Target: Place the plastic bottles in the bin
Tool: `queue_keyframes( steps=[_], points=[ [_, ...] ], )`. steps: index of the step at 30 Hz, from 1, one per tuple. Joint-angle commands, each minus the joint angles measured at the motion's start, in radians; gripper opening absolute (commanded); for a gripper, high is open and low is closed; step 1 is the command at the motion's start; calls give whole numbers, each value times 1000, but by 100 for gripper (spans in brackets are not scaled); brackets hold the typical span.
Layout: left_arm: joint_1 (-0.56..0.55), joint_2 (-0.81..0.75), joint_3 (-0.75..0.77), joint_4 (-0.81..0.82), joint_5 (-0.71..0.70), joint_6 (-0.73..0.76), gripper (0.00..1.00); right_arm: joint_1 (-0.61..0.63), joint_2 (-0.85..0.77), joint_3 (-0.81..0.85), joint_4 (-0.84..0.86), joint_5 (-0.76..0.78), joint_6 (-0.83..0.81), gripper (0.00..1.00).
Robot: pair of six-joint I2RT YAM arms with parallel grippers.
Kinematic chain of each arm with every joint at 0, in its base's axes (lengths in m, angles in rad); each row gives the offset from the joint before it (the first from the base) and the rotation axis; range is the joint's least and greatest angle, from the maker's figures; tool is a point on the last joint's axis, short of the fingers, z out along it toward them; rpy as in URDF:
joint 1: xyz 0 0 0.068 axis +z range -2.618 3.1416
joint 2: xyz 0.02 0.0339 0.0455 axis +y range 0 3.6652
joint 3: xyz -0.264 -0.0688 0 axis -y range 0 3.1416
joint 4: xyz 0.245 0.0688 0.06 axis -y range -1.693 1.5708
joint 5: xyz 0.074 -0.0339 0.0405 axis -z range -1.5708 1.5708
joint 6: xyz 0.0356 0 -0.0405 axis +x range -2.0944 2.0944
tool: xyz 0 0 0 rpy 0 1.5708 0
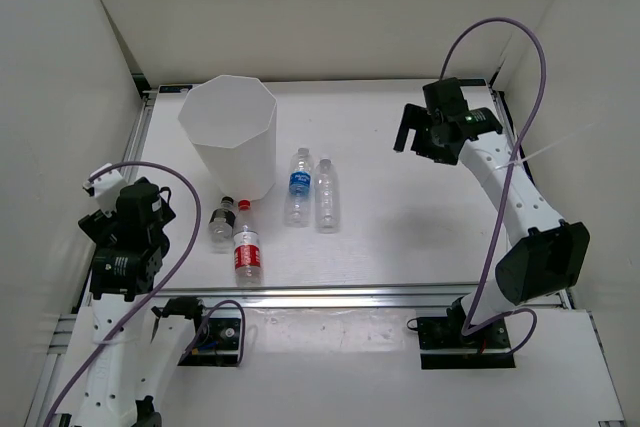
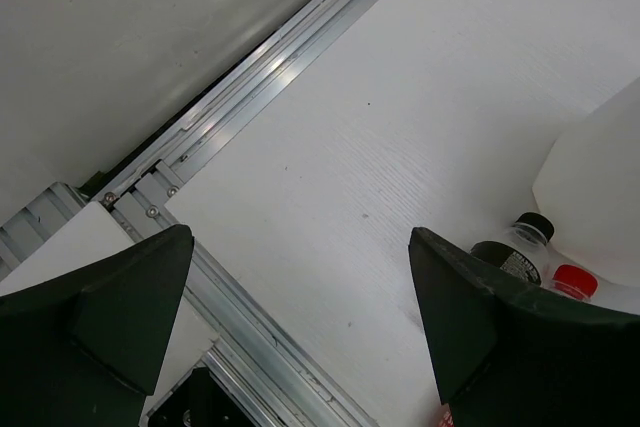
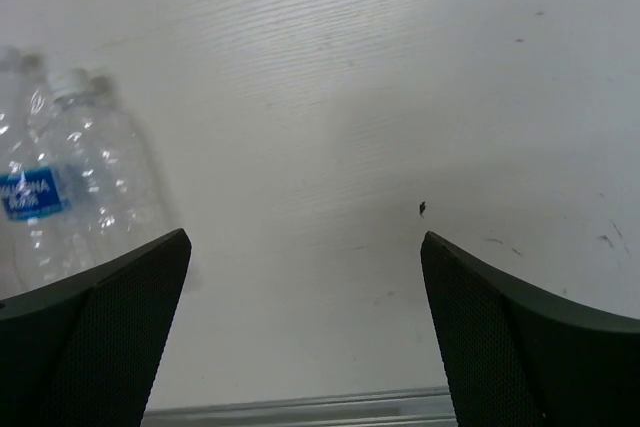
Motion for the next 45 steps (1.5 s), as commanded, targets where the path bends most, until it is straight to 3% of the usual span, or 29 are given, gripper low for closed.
queue_keyframes(
  steps=[1,5,11,19,23,35,40,43,45],
  points=[
    [4,0,-14,23,-9,-19,100,4,-16,-9,72,-202,-140,99],
    [4,0,-14,14,-9,-37,100,4,33,0,95,-363,-166,99],
    [4,-10,-5,-6,-9,-46,100,4,136,9,164,-446,-145,99],
    [4,-10,15,-34,-18,-46,100,6,443,217,182,-666,-134,99],
    [4,-10,33,-34,-9,-28,100,42,555,297,193,-721,-113,99],
    [4,0,61,-61,2,-19,100,174,693,288,291,-800,-74,99],
    [4,0,81,-80,20,-19,100,174,736,264,303,-790,-65,88],
    [4,0,81,-80,20,-19,100,174,736,236,303,-781,-74,72],
    [4,-10,81,-80,20,-19,100,174,736,222,285,-761,-85,54]
  ],
)
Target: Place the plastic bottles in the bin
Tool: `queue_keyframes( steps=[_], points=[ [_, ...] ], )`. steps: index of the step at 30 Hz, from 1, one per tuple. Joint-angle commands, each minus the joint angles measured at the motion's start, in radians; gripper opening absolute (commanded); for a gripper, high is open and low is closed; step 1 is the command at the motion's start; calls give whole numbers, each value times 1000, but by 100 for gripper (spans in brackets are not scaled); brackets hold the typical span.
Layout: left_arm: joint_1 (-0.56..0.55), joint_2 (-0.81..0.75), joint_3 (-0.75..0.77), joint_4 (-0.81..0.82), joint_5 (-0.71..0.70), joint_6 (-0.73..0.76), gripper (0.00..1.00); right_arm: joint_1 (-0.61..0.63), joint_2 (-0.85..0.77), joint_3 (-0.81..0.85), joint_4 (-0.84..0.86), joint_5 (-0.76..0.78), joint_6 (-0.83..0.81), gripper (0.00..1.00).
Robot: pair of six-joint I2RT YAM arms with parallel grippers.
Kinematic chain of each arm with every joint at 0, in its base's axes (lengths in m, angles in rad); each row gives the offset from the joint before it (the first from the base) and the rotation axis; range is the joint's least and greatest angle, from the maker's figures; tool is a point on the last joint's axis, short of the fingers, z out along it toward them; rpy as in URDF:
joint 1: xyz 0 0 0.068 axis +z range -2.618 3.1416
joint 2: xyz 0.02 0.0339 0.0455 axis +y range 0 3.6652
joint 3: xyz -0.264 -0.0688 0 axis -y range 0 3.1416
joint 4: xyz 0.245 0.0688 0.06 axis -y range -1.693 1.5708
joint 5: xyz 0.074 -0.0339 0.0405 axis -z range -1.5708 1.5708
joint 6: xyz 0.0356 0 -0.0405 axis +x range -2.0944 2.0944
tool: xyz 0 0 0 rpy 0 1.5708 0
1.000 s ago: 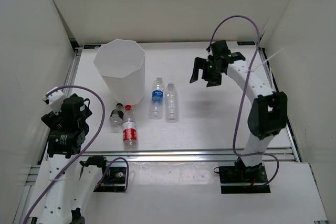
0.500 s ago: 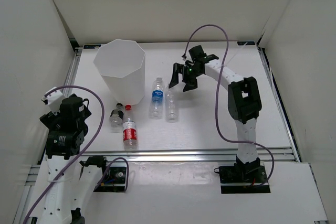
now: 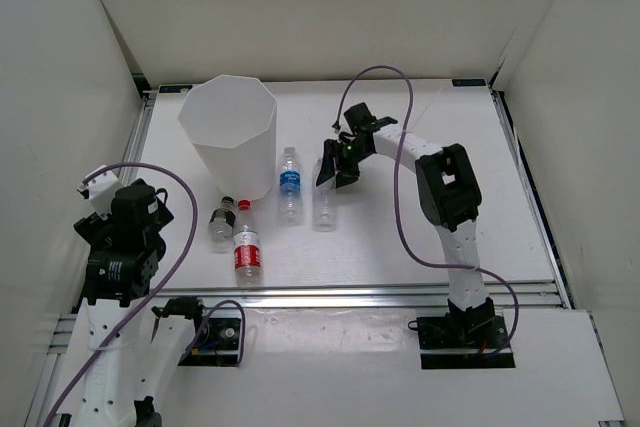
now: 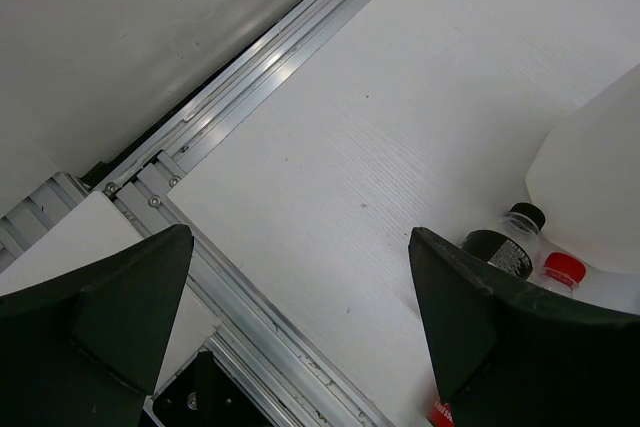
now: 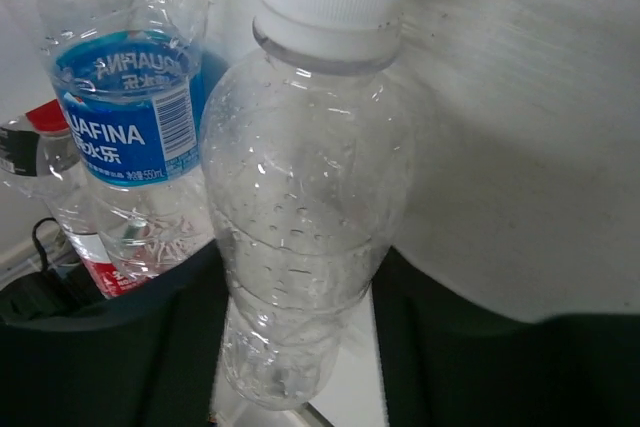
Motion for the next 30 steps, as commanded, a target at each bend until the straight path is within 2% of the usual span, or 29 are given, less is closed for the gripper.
queue_keyframes(
  steps=[1,3,5,7,9,10,12,14,15,19,23,25,30],
  points=[
    [4,-8,30,-14,6,10,100,-3,-29,-34,1,25,-13,48],
    [4,-8,30,-14,6,10,100,-3,-63,-45,-11,71,-24,32],
    [4,-8,30,-14,6,10,100,-12,-134,-32,-30,99,-13,25],
    [4,-8,30,-14,6,10,100,-25,-197,74,-74,99,15,14],
    [4,-8,20,-14,6,10,100,-34,-241,172,-84,119,35,10],
    [4,-8,19,-2,6,10,100,-34,-241,294,-84,119,67,7],
    [4,-18,-2,12,16,10,100,-22,-241,436,-84,119,102,3],
    [4,-18,-11,21,28,0,100,9,-200,641,-73,131,160,1],
    [4,-8,-11,21,38,0,100,9,-200,684,-55,140,185,0],
    [4,28,-1,11,58,0,100,84,-228,674,174,204,260,0],
    [4,47,9,10,68,11,100,136,-159,783,277,234,260,0],
    [4,47,9,10,82,34,100,171,-149,786,318,252,251,0],
    [4,80,9,20,105,68,100,260,-102,786,404,333,113,3]
  ],
)
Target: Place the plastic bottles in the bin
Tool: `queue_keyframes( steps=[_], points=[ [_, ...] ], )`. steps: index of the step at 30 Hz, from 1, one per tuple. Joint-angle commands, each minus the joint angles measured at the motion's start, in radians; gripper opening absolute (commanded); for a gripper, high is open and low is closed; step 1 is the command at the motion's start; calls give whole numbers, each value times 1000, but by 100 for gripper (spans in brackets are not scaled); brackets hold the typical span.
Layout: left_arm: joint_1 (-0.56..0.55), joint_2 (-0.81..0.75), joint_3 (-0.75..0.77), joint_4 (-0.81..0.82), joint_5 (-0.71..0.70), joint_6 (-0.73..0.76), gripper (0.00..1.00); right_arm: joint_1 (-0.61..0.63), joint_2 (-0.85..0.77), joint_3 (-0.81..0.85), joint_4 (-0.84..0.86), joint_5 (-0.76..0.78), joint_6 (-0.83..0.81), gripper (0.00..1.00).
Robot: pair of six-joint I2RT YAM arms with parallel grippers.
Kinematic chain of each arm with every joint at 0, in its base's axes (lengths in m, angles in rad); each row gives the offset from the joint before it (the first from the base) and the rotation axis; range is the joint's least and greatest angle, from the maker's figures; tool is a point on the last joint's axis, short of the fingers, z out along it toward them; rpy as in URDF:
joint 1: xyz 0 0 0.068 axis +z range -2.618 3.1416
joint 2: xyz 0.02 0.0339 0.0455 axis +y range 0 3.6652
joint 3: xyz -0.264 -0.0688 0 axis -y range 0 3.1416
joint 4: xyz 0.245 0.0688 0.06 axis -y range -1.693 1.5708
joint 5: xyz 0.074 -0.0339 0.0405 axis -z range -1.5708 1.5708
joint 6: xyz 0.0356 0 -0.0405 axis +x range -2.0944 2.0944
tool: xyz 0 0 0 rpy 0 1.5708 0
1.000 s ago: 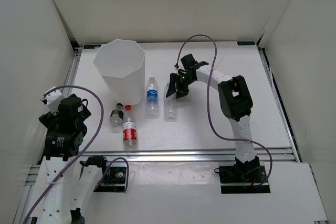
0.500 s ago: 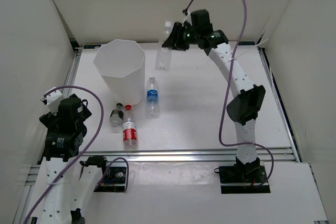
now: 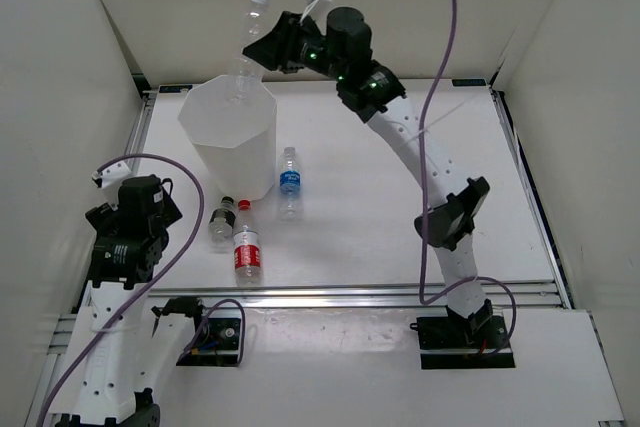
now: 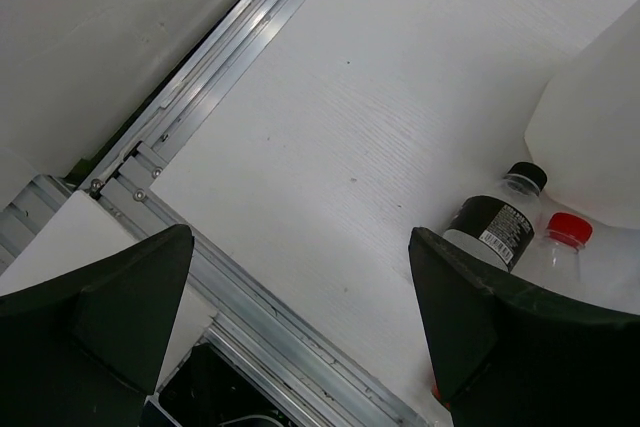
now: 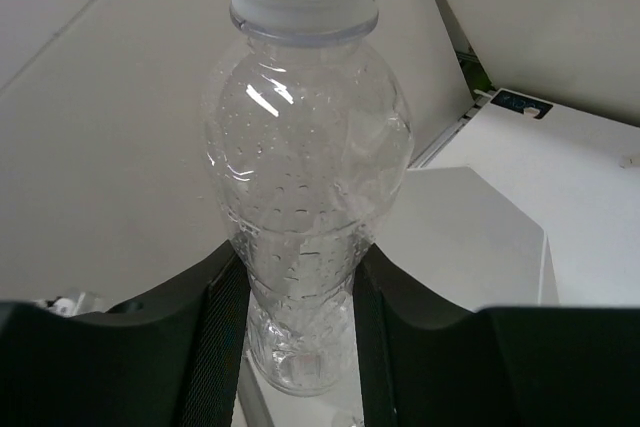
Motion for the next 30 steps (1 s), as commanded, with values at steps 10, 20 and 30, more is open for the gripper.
queue_keyframes(
  steps=[10,20,30],
  points=[
    [4,71,44,29,31,6,100,48,-140,-90,-66,377,-300,100],
    [4,-66,-16,19,53,-51,100,-207,-449,-965,-15,10,-19,100],
    [4,-89,13,0,119,-24,100,-165,-130,-925,30,-305,-38,100]
  ],
)
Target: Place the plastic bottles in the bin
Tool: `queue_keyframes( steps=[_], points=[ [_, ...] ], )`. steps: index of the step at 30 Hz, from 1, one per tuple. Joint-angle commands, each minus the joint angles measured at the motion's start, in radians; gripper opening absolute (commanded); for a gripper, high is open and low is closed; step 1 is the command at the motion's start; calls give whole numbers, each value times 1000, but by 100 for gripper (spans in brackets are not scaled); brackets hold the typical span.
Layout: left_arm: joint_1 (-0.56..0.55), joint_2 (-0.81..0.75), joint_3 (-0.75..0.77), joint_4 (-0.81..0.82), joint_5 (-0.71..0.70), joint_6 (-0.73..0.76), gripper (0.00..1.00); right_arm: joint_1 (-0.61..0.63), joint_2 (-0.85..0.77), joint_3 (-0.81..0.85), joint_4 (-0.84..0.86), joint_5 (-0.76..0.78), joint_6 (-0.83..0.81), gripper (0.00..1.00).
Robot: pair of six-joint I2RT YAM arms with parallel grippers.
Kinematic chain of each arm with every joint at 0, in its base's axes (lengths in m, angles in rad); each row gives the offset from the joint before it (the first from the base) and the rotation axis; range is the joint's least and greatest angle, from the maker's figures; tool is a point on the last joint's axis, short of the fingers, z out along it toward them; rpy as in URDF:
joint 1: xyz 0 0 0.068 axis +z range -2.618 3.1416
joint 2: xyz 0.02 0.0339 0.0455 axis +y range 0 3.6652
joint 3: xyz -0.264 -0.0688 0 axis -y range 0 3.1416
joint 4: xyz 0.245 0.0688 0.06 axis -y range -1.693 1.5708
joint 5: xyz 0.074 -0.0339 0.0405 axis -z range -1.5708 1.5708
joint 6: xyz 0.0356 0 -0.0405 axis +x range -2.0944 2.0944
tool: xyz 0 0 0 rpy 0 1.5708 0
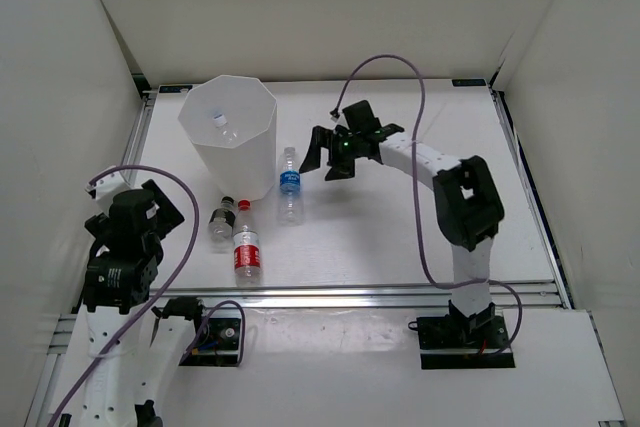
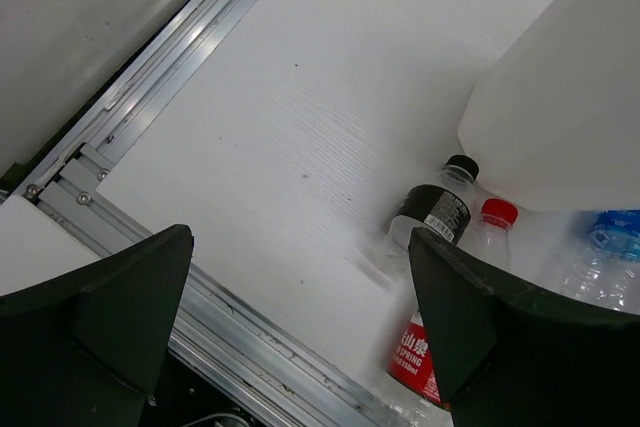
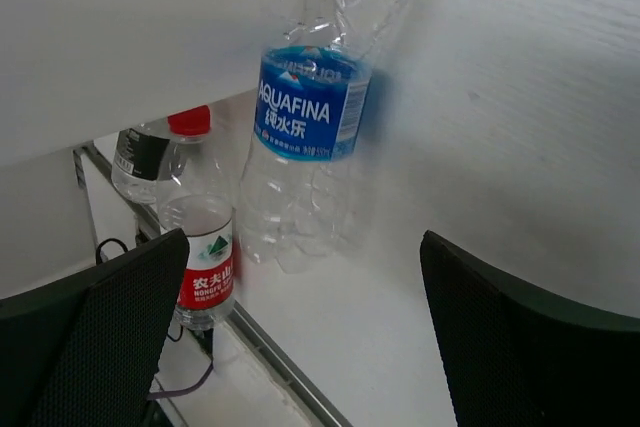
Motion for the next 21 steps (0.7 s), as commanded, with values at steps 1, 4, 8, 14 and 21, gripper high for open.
queue_keyframes(
  steps=[1,4,8,14,21],
  points=[
    [4,10,32,-10,27,10,100,22,80,119,63,-122,-8,100],
    [4,30,32,-19,38,10,100,22,166,185,73,-165,13,100],
    [4,30,41,-19,47,10,100,42,257,266,73,-198,13,100],
    [4,39,41,-19,47,20,100,60,381,352,61,-217,50,100],
    [4,59,41,-19,47,20,100,60,435,366,20,-235,53,79]
  ],
)
